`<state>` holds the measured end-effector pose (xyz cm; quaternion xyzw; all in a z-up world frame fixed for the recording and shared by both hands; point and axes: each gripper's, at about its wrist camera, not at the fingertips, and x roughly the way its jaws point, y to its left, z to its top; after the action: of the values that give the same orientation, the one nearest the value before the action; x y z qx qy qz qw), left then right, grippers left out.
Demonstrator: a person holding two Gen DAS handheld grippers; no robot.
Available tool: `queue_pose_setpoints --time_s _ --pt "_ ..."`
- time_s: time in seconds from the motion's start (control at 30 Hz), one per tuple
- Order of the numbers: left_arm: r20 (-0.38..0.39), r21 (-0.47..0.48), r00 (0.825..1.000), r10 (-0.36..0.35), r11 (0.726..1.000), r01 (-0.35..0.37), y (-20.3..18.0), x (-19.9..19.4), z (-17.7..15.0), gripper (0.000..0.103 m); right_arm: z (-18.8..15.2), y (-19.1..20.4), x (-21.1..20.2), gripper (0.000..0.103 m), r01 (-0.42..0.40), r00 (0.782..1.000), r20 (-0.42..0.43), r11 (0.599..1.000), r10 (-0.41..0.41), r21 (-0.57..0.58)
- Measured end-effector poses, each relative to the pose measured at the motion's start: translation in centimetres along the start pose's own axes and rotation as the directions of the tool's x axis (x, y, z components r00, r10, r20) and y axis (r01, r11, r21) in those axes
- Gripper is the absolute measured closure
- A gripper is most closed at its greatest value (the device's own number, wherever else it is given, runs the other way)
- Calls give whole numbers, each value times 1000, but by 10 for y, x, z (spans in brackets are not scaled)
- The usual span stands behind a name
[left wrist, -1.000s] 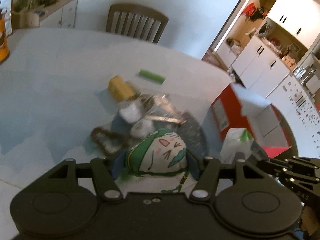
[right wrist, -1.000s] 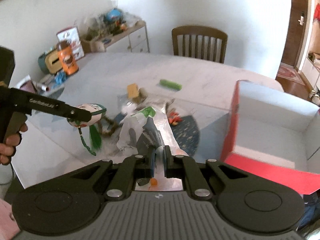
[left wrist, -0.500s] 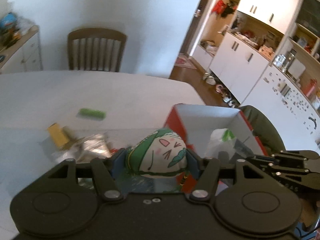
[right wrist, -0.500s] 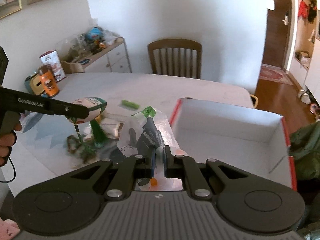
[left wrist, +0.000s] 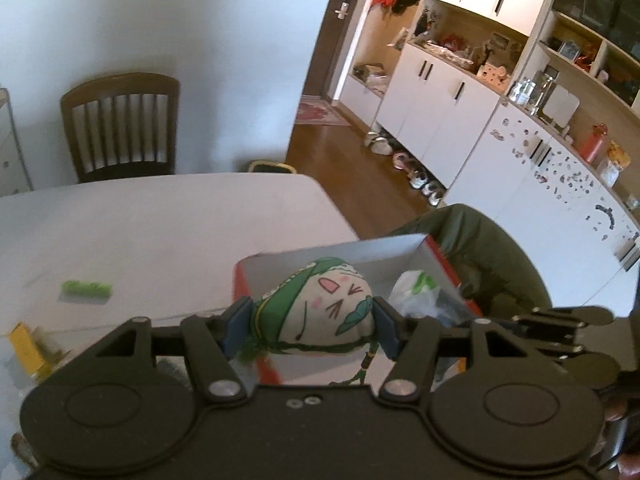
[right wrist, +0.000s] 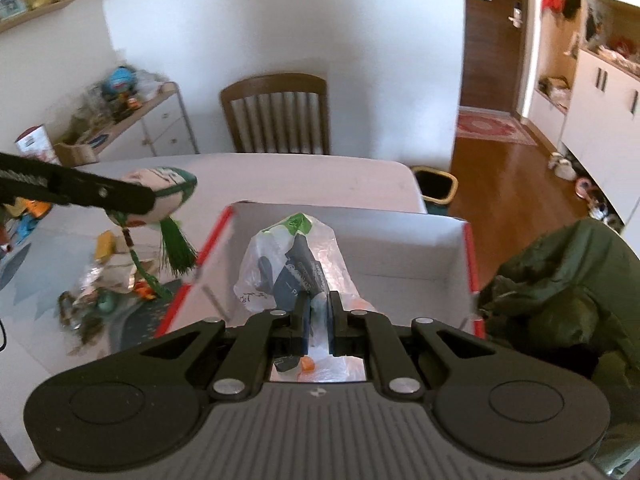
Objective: Organize objects
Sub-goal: 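Carry the doll with left tool while right tool carries the bag into the shoebox, then lower the doll with left tool while right tool lowers the bag, then open both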
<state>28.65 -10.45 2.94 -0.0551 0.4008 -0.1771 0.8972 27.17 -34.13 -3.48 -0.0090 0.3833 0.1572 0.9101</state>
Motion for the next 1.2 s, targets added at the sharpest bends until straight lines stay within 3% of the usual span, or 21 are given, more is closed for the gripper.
queue_pose_setpoints --time_s 0.33,0.57,0.9,1.2 --pt "-56 8 997 -52 999 53 -27 69 22 40 3 -36 51 95 78 994 -77 996 -76 33" --pt "-141 41 990 17 999 -12 -31 124 12 41 2 -47 88 95 107 984 -147 994 -102 30" --pt "-259 93 960 106 992 -85 -31 181 -7 40 2 -54 130 95 153 960 -241 988 -145 15" --pt "-359 109 919 161 986 -130 -25 214 -20 39 -2 -58 148 95 143 948 -286 990 -138 -4"
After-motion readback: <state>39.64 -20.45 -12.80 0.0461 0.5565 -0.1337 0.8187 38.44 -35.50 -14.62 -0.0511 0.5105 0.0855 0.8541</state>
